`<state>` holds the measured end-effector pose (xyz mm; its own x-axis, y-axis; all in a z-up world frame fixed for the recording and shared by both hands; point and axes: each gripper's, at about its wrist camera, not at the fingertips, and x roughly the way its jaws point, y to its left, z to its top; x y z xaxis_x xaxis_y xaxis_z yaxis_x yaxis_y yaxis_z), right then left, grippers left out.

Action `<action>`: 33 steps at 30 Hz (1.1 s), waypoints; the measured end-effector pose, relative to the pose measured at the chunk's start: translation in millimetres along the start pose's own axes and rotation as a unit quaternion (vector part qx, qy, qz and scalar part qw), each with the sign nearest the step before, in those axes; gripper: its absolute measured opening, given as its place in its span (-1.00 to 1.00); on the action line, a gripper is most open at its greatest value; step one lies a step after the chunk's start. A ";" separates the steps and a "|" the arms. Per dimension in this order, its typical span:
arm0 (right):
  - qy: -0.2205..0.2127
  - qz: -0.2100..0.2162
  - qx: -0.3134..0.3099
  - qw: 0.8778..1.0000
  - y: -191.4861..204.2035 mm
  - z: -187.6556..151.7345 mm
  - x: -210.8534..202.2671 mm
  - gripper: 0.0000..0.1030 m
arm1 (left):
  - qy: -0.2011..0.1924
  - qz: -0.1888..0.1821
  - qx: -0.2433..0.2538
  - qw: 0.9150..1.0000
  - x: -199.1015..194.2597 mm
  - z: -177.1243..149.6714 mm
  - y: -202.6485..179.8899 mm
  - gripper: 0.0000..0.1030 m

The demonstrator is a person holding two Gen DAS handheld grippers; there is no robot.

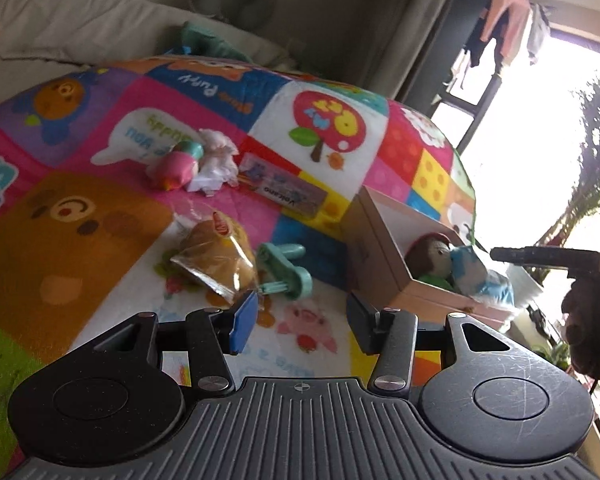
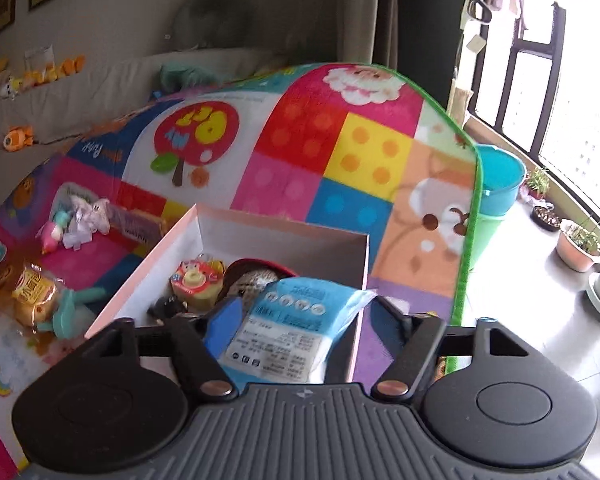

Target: Organize objects

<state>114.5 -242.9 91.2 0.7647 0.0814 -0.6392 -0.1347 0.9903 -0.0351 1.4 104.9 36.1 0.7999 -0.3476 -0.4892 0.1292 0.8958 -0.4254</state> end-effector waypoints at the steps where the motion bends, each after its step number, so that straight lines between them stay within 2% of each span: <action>1: 0.022 0.008 0.016 1.000 -1.0 -0.1 8.3 -0.18 | 0.001 -0.001 -0.003 1.000 0.2 -0.7 0.7 0.04; 2: 0.031 0.021 0.038 0.999 -2.4 -1.1 16.1 -0.21 | 0.002 -0.002 -0.005 1.000 0.2 -1.9 1.0 0.04; 6: 0.016 0.052 0.074 0.996 -1.4 6.0 33.6 -0.19 | 0.012 -0.007 -0.007 1.000 1.4 -6.1 0.7 0.04; 10: 0.001 -0.003 0.026 1.000 6.5 3.3 53.0 -0.19 | 0.015 -0.002 -0.007 1.000 0.1 -8.9 1.9 0.04; 14: 0.023 0.027 0.035 0.999 -1.6 -1.4 39.1 -0.19 | 0.016 0.005 -0.008 1.000 -2.3 -11.8 7.2 0.04; 20: 0.065 0.040 0.010 0.997 4.9 -19.8 26.1 -0.19 | 0.023 0.009 -0.013 1.000 4.3 -14.1 8.2 0.04; 22: 0.063 0.040 0.007 0.997 5.3 -23.1 19.8 -0.19 | 0.025 0.007 -0.006 1.000 3.9 -14.8 5.2 0.04; 24: 0.043 0.031 0.002 0.999 7.1 -24.6 9.6 -0.18 | 0.023 0.009 0.003 1.000 1.6 -14.9 2.9 0.04; 25: 0.028 0.029 -0.004 0.999 9.5 -25.7 1.4 -0.10 | 0.020 0.012 0.007 1.000 0.1 -14.3 2.3 0.04; 26: 0.014 0.031 -0.007 0.999 11.9 -27.2 -6.2 0.11 | 0.015 0.016 0.010 1.000 -1.6 -13.1 1.8 0.04; 27: -0.003 0.033 -0.011 0.999 15.0 -28.8 -13.8 0.24 | 0.007 0.021 0.013 1.000 -3.7 -10.9 1.4 0.04; 29: -0.040 0.037 -0.032 0.998 26.1 -35.7 -30.0 0.73 | -0.008 0.033 0.021 0.999 -7.4 -3.7 -0.2 0.04; 31: -0.069 0.043 -0.061 0.995 41.3 -46.5 -41.7 0.90 | -0.022 0.045 0.029 0.998 -8.8 6.5 -0.5 0.04; 33: -0.084 0.052 -0.087 0.991 55.8 -56.7 -47.2 0.93 | -0.032 0.064 0.037 0.997 -5.7 18.1 0.4 0.04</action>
<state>35.2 -197.9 75.9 0.8330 0.2133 -0.5106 -0.3134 0.9423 -0.1176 7.5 112.2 52.5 0.8480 -0.2129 -0.4853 0.0642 0.9503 -0.3046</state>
